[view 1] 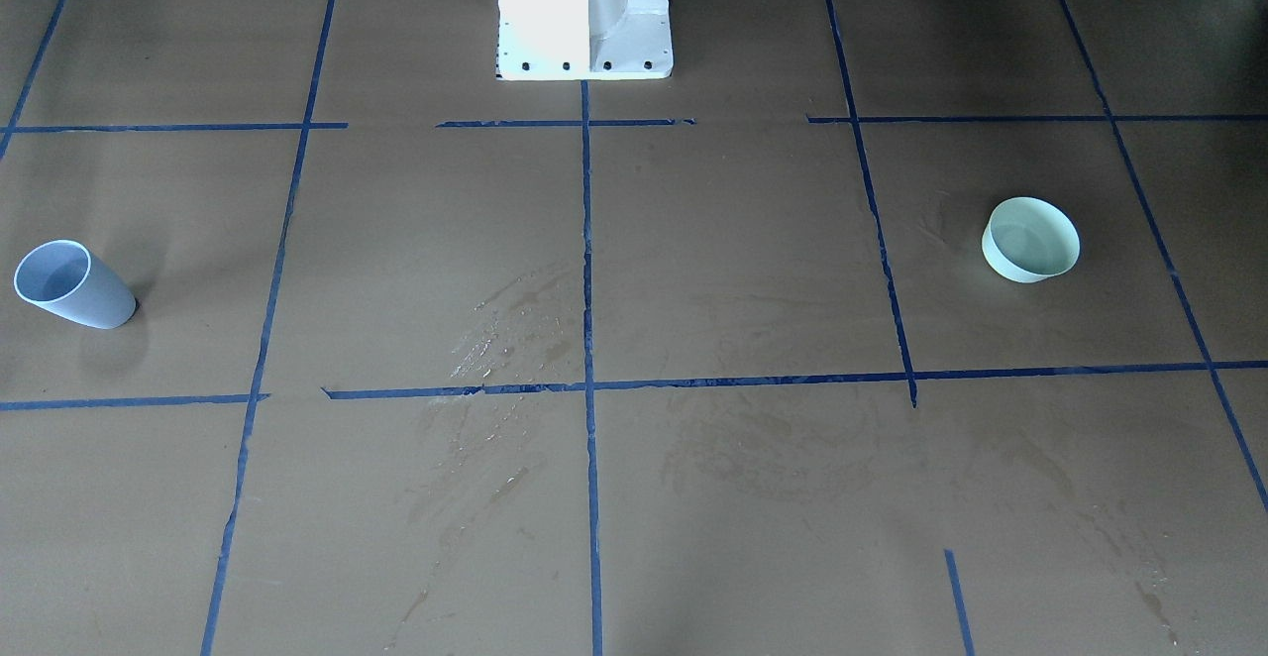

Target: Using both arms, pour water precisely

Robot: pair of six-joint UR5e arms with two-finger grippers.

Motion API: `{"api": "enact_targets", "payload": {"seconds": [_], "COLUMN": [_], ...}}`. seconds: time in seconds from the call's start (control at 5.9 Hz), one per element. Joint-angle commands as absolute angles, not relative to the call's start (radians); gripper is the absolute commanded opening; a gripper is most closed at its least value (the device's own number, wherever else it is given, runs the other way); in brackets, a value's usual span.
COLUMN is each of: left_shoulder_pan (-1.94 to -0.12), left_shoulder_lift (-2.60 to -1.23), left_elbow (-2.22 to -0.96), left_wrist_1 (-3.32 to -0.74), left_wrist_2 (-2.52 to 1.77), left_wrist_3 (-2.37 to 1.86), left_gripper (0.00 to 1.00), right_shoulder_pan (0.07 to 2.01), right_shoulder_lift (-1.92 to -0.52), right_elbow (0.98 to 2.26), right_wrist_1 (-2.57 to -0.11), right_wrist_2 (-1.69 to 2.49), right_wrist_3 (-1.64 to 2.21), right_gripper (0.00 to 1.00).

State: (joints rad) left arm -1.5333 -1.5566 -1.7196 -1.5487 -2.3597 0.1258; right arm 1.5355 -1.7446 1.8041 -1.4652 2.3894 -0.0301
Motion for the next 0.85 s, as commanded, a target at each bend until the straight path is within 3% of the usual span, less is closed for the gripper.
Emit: {"api": "enact_targets", "payload": {"seconds": [0.0, 0.17, 0.68], "left_shoulder_pan": [-1.510, -1.440, -1.168], "left_shoulder_lift": [-1.552, -1.539, -1.436], "left_elbow": [-1.727, -1.726, -1.666], "left_wrist_1": [-1.638, -1.708, -2.250], "left_wrist_2": [-2.365, -2.362, -2.308], "left_wrist_3": [0.015, -0.152, -0.757], "left_gripper": [1.00, 1.00, 1.00], "right_shoulder_pan": [1.534, 1.526, 1.526], "right_shoulder_lift": [-1.741, -1.730, -1.730], "right_elbow": [1.801, 1.798, 1.795], "right_wrist_1": [-1.448, -1.450, -1.448], "right_wrist_2": [2.402, 2.402, 2.401], "right_wrist_3": [-0.037, -0.037, -0.034], "right_gripper": [1.00, 1.00, 1.00]}}
